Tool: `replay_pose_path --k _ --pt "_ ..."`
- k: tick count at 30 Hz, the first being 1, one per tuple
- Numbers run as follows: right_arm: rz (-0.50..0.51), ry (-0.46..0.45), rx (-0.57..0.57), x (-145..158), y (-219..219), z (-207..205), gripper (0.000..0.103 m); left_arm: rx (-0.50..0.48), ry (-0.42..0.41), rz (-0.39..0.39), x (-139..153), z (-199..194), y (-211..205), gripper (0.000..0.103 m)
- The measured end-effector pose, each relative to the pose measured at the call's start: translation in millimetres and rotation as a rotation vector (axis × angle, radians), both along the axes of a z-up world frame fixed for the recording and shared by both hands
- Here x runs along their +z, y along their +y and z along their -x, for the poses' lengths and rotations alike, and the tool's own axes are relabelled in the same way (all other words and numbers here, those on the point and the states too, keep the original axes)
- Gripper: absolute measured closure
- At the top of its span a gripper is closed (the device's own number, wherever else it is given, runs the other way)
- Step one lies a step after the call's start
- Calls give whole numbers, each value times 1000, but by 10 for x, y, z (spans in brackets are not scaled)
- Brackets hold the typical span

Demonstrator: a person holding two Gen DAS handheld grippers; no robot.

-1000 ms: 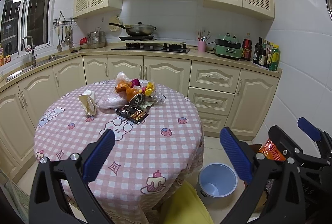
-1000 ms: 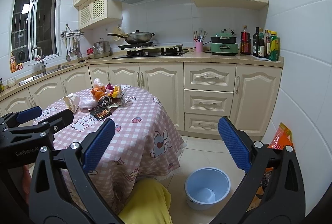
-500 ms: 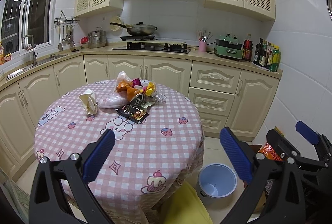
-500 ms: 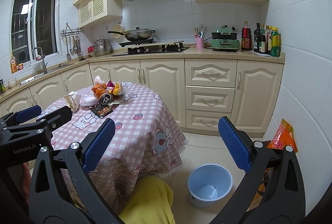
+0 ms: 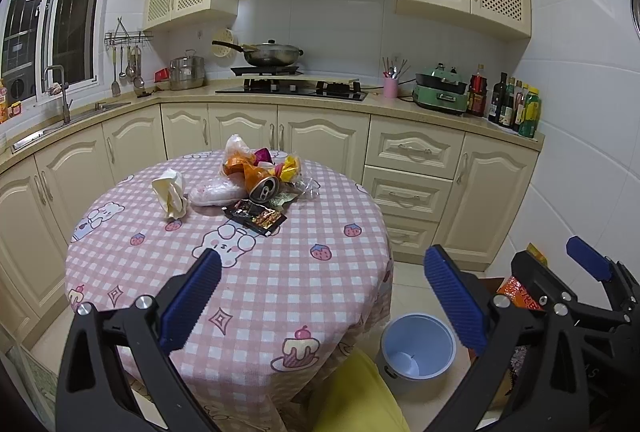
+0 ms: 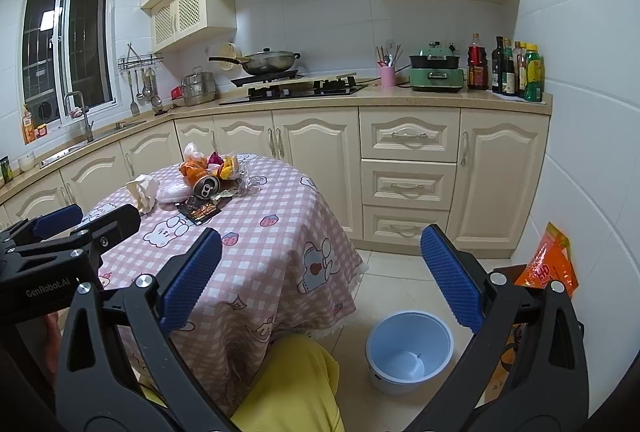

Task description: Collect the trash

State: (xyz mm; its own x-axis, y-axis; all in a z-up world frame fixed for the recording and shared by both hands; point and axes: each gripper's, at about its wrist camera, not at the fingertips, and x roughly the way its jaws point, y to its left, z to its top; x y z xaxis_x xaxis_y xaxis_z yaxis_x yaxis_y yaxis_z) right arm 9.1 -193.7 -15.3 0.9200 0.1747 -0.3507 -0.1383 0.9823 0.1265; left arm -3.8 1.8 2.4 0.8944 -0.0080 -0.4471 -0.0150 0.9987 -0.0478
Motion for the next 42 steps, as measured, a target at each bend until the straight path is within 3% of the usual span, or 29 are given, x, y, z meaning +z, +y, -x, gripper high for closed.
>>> replay_pose_path --k 31,42 --pt "29 36 -49 -39 -17 -37 6 -42 -6 1 -26 32 -58 4" --pt "32 44 -31 -25 55 -85 6 -11 5 15 -33 4 62 4"
